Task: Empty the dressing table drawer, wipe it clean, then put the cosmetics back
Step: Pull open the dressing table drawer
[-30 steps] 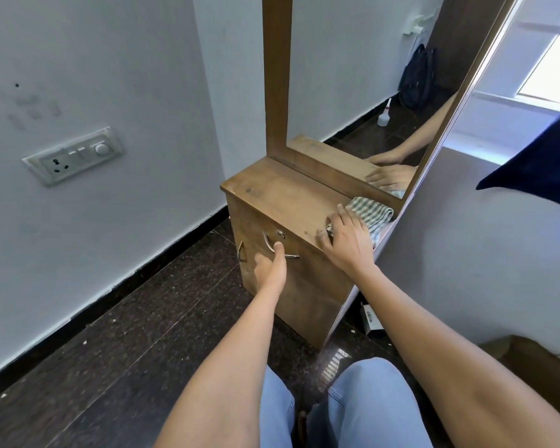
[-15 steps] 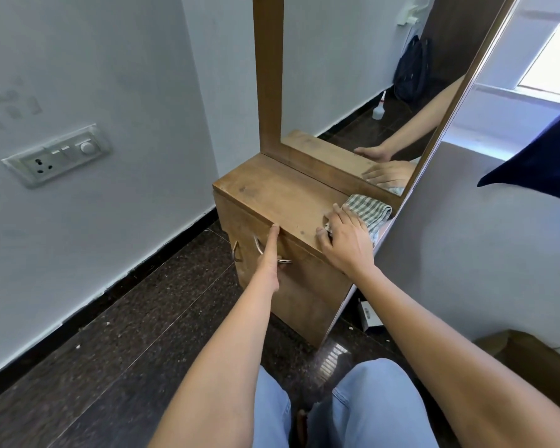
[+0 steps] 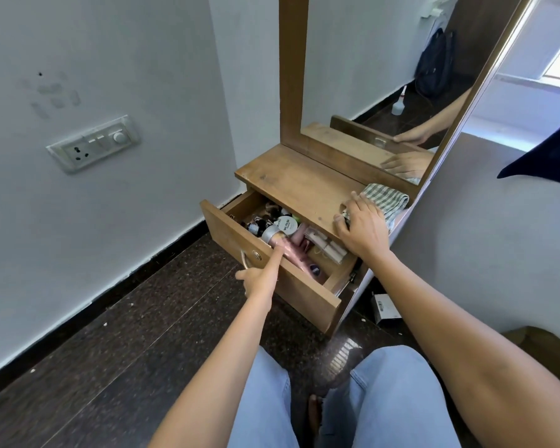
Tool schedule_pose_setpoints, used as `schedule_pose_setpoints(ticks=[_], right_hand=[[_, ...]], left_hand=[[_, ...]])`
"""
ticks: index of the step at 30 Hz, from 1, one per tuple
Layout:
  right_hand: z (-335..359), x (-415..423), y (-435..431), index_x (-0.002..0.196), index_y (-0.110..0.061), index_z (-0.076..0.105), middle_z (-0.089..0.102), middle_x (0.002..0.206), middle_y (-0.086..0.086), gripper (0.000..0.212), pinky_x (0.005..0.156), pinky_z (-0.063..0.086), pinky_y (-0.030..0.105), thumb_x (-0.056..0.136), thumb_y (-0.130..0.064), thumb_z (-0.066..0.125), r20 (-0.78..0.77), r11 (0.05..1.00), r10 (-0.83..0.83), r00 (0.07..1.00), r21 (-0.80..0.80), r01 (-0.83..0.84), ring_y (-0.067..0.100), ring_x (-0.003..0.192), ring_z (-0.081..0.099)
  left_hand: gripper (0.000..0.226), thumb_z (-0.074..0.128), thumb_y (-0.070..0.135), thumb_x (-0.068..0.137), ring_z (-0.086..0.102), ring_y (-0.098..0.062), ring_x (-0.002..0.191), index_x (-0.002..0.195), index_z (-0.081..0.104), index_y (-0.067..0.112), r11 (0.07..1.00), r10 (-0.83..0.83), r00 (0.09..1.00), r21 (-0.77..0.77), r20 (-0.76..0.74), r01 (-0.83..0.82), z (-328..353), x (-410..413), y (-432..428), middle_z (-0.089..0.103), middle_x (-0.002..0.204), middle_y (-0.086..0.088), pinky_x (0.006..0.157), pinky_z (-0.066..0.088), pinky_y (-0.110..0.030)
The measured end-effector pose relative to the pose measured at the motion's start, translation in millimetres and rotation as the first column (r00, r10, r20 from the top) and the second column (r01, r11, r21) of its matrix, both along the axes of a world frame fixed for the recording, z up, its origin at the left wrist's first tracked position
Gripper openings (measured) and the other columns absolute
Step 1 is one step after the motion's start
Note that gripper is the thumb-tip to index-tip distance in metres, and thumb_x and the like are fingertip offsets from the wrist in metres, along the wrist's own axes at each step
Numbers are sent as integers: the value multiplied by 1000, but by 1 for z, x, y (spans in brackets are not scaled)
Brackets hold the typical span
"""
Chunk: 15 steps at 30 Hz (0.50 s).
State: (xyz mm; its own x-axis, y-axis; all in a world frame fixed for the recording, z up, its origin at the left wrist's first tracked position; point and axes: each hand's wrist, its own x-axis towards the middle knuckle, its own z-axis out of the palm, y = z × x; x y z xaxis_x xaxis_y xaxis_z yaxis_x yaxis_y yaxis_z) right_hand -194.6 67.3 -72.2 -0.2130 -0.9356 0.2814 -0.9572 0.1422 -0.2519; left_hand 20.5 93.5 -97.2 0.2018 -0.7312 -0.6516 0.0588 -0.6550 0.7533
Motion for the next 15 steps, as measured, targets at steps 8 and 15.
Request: schedule_pose_setpoints(ticks=[8,15], right_hand=[[4,4,4,141,-9,41,28,154,15,53,117,17,42,95,-36,45,-2,999,-3,1000,-36,3,29,144,23],[4,4,5,137,-6,45,30,153,17,52,116,17,42,95,-36,46,-1,999,-9,1000,-40,9,29,143,23]], left_hand=[[111,72,53,75,22,-33,143,152,3,13,875,71,683,-375,727,307,3,42,27,18,157,-16,116,20,-51],[94,66,43,85,15,-34,146,152,7,13,815,50,535,-344,843,467,3,68,43,15,160,-13,116,14,-51]])
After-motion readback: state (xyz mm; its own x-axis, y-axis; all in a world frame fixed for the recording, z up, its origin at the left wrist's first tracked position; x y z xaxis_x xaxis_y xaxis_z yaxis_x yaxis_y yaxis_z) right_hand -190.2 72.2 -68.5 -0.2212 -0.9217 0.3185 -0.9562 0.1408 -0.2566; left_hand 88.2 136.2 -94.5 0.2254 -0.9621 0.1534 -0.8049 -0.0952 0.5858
